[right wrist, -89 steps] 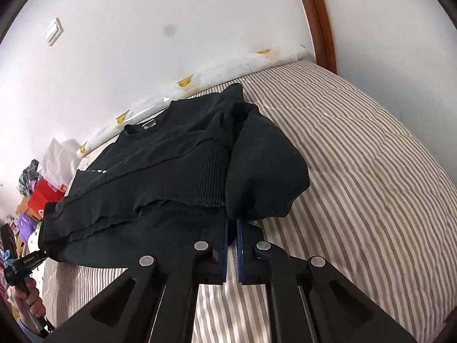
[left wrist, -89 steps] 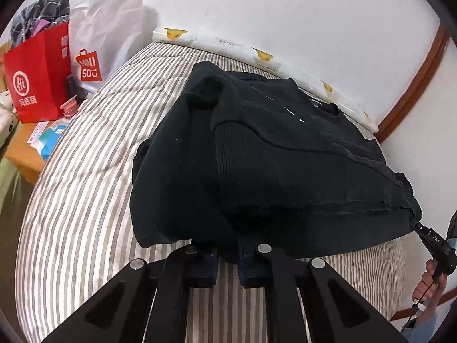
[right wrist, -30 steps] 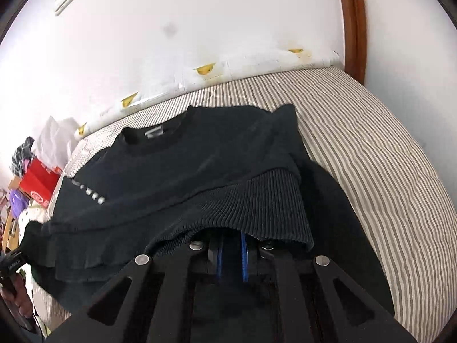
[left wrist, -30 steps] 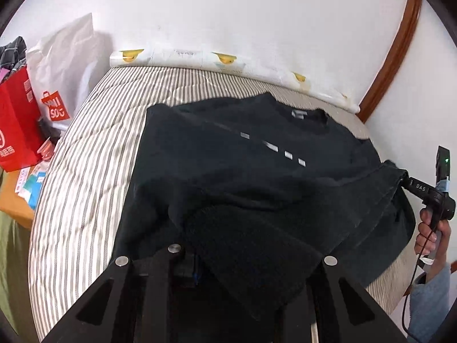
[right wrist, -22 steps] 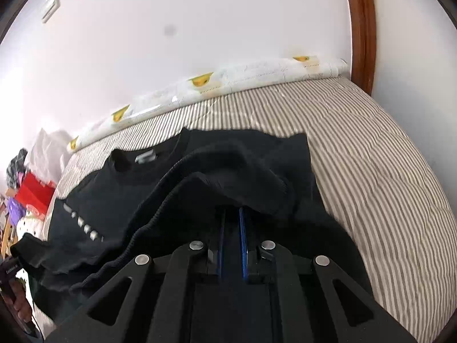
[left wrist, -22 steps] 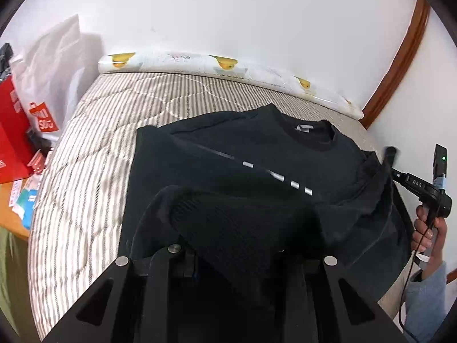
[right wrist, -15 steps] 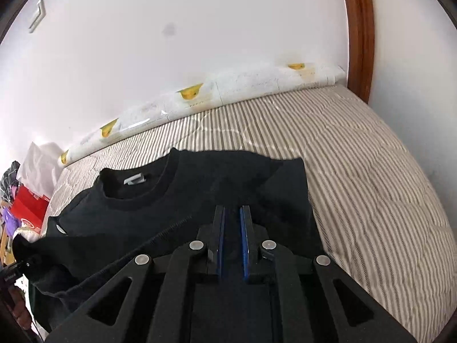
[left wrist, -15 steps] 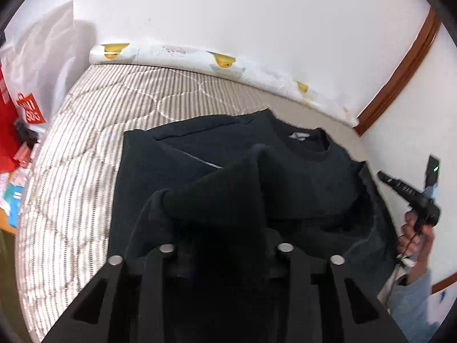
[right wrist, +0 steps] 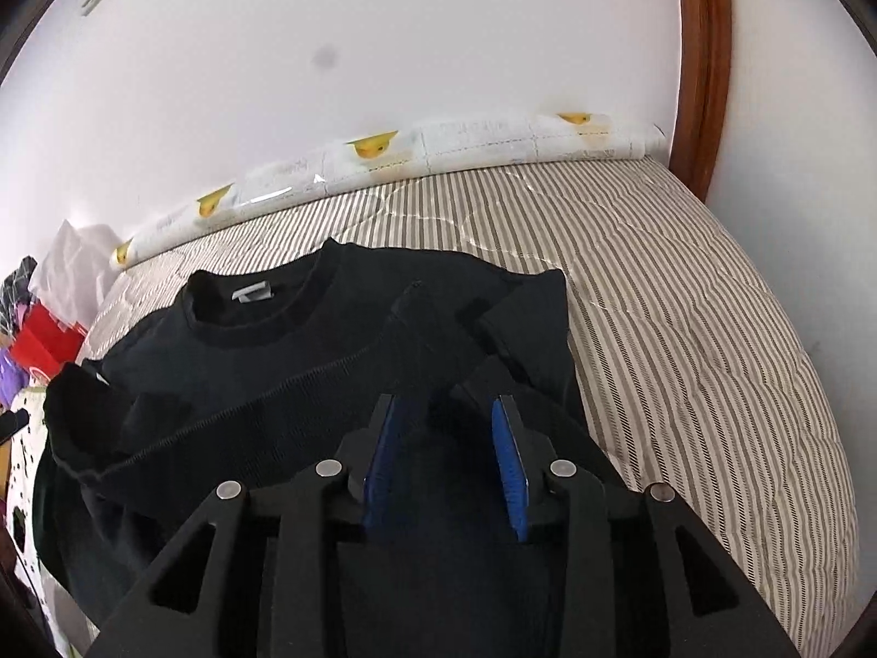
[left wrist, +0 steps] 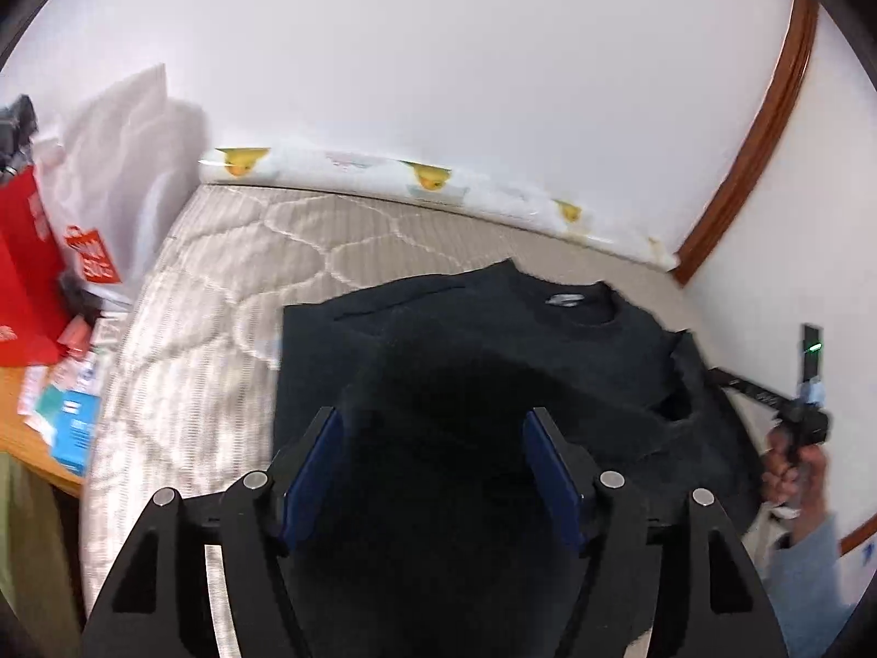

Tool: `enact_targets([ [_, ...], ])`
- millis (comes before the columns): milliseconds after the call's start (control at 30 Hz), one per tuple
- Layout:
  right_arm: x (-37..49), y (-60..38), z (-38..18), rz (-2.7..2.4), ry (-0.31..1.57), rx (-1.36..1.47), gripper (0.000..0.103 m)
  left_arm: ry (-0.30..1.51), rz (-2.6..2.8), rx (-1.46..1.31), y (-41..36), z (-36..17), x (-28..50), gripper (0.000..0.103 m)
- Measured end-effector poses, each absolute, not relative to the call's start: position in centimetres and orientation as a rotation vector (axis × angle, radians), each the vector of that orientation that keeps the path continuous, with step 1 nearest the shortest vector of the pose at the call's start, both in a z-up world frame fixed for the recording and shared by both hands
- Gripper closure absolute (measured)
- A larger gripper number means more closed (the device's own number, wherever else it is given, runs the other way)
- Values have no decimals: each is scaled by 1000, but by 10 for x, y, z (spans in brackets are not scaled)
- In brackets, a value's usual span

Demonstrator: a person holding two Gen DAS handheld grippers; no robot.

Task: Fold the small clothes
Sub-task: 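Grasp the folded edge of the black sweatshirt with both grippers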

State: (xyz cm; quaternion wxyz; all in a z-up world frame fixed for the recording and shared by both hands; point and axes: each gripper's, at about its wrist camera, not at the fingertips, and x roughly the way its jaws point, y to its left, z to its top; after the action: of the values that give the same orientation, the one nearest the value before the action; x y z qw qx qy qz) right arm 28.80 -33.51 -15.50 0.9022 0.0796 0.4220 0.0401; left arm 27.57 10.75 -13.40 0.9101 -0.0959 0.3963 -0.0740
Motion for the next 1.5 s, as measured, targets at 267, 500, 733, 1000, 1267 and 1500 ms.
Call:
enact_targets([
  [267,299,-336,-158,74,880,115,55,857,-111,-115,111,-151,307,38],
  [500,331,-339,-170,74,912,109,55,925,-156,-133,116,-172,344,55],
  [733,347,-321,-176,117,893,43,88,890,-123,-150,116,-172,348,94],
  [1000,345,-381,-127,-85,675,161,103,835,-70,-207,131,-166,360,96],
  [1267,357,-388,-150,56,833,264,99,893,-49,-223,132,-182,371,96],
  [1500,351,-359,-165,156,879,176,69,906,-42,-178,127,-180,367,96],
])
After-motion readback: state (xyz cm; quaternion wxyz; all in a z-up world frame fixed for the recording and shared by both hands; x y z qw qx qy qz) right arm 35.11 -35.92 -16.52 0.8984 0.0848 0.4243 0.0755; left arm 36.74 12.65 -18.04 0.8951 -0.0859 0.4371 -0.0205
